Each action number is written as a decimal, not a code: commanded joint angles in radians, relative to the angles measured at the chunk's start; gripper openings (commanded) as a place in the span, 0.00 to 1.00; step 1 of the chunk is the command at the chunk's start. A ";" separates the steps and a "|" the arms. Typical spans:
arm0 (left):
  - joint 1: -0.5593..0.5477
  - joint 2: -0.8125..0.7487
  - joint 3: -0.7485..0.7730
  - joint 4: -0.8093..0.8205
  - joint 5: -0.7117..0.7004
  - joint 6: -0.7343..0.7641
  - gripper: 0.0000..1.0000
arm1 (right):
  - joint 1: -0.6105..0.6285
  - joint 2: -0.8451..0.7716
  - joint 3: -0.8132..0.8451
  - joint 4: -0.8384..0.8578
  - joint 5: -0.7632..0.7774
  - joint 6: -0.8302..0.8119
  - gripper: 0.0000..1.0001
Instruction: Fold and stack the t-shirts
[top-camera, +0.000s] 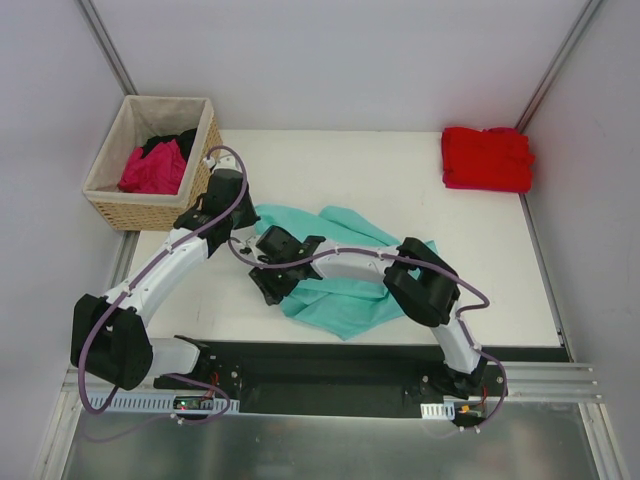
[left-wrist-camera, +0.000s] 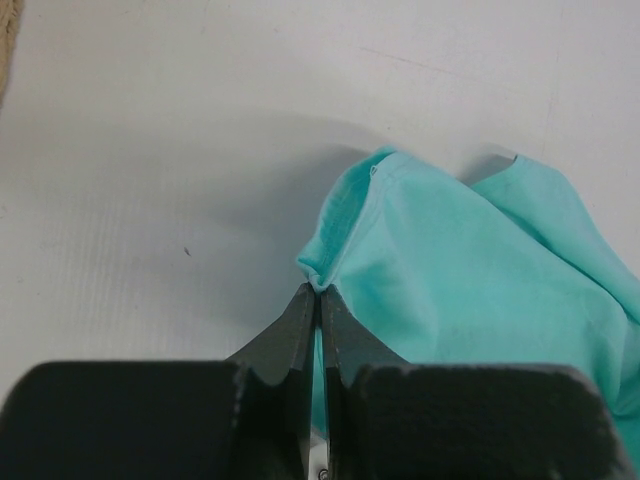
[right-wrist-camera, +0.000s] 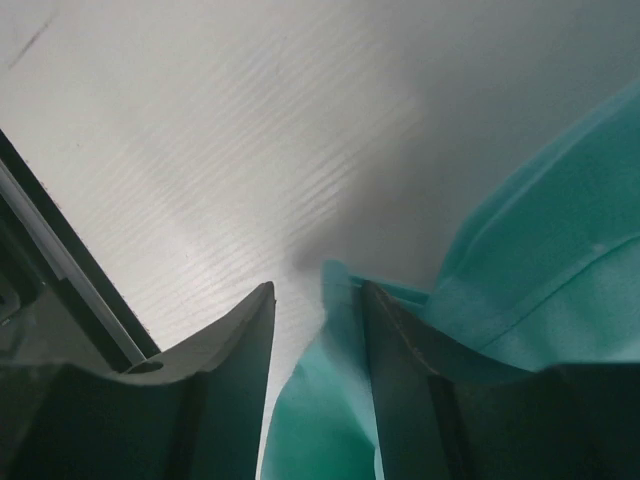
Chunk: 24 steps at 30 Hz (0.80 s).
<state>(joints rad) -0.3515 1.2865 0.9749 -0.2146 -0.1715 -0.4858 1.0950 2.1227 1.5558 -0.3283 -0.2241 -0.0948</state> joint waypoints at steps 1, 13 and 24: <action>0.009 -0.009 -0.008 0.015 0.017 -0.007 0.00 | 0.003 -0.046 -0.028 0.021 0.012 0.020 0.40; 0.009 -0.007 -0.008 0.020 0.007 0.006 0.00 | 0.028 -0.137 -0.026 -0.031 0.084 -0.014 0.01; 0.009 -0.156 0.073 -0.063 -0.013 0.023 0.00 | 0.094 -0.691 -0.008 -0.242 0.348 -0.048 0.01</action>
<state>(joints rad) -0.3511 1.2350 0.9707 -0.2428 -0.1654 -0.4797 1.1786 1.6733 1.4693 -0.4671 -0.0219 -0.1215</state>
